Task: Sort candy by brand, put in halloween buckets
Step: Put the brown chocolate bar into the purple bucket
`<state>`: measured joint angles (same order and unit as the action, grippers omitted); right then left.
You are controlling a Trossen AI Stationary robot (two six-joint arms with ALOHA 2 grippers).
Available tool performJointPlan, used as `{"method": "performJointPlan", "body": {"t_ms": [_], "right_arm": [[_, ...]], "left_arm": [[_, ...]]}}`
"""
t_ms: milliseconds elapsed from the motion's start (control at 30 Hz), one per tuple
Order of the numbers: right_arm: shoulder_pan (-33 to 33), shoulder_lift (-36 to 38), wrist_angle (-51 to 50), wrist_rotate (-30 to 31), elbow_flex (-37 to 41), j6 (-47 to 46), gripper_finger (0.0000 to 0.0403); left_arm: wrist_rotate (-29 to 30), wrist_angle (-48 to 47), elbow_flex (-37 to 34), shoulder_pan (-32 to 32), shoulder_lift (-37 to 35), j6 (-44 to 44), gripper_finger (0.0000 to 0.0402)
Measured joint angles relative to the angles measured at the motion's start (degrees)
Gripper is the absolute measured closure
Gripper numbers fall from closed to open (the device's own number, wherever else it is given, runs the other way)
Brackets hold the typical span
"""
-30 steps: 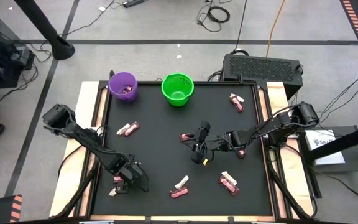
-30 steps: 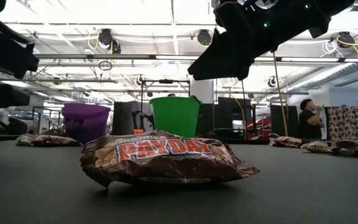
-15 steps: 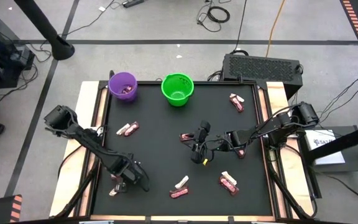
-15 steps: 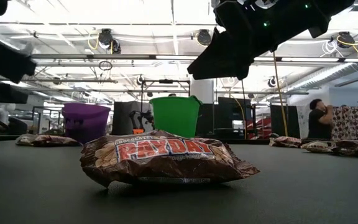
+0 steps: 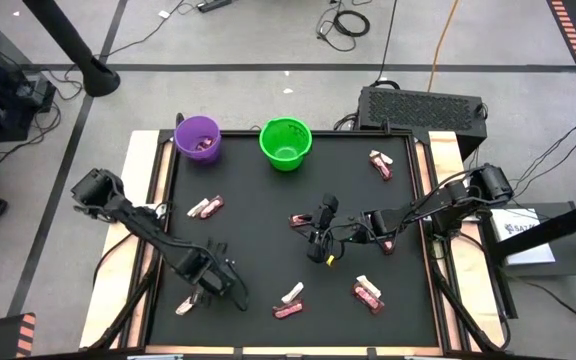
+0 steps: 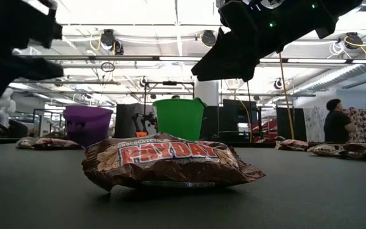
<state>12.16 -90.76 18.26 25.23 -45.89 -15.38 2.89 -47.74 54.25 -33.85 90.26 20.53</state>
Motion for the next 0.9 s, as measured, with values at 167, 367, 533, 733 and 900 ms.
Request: {"method": "performJointPlan", "body": {"t_ms": [167,367,533,733,900], "right_arm": [[0.0,0.0,0.0,0.0,0.0,0.0,0.0237],[0.0,0.0,0.5,0.0,0.0,0.0,0.0237],[-0.1,0.0,0.4,0.0,0.0,0.7,0.0237],[-0.1,0.0,0.4,0.3,0.0,2.8,0.0237],[-0.1,0.0,0.2,0.3,0.0,3.5,0.0237]], "left_arm": [[11.0,-10.5,4.1,2.6,-1.3,-3.4,0.0398],[27.2,-12.7,5.0,11.0,-9.4,-12.5,0.0399],[32.3,-8.9,5.0,26.8,-18.5,-24.1,0.0399],[25.5,0.5,5.1,54.6,-26.3,-37.6,0.0400],[11.4,5.9,5.1,74.8,-25.7,-42.5,0.0400]]}}
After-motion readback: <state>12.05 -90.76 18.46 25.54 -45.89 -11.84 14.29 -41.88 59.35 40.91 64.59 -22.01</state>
